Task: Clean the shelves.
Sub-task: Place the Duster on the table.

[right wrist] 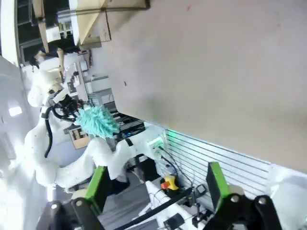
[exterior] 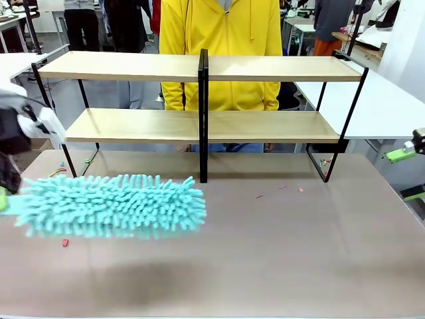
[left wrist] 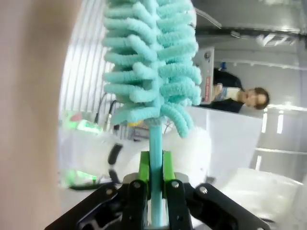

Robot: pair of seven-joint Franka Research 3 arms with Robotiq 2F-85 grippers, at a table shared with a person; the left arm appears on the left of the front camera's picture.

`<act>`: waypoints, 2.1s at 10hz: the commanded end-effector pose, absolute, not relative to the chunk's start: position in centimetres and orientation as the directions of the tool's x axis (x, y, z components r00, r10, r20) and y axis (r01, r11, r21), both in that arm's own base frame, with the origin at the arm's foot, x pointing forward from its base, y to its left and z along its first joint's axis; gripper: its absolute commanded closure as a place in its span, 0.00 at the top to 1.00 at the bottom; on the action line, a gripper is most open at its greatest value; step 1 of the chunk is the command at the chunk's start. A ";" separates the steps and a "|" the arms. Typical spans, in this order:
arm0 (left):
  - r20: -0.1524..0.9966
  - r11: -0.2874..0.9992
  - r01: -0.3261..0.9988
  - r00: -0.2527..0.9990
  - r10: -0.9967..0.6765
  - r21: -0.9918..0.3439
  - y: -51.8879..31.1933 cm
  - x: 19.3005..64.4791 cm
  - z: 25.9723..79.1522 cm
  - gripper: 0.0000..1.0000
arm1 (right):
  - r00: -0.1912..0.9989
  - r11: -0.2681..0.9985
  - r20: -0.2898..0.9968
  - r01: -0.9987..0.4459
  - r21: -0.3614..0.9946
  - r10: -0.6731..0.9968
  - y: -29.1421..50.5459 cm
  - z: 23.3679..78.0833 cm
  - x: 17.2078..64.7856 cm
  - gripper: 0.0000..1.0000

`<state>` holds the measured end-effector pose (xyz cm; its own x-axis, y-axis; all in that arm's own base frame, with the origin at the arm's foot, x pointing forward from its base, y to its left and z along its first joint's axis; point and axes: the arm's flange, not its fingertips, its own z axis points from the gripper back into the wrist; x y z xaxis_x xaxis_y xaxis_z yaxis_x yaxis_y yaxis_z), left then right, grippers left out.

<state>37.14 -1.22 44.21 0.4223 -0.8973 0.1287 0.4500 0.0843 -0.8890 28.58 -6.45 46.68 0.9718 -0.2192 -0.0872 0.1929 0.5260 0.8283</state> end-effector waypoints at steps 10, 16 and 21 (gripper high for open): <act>0.248 0.182 0.690 0.475 -0.844 -0.700 -2.3 38.8 41.1 0.12 | 0.981 0.570 -0.023 0.130 0.811 -0.192 -5.3 48.9 27.7 1.00; 0.385 0.248 0.727 0.583 -0.715 -0.640 2.0 39.6 44.2 1.00 | 0.978 0.589 -0.043 0.158 0.792 -0.204 -5.5 48.9 27.5 1.00; 0.475 0.006 0.482 0.865 -0.163 -0.876 10.0 40.2 47.5 1.00 | 0.974 0.379 -0.128 0.191 0.906 -0.187 -2.2 57.4 23.9 1.00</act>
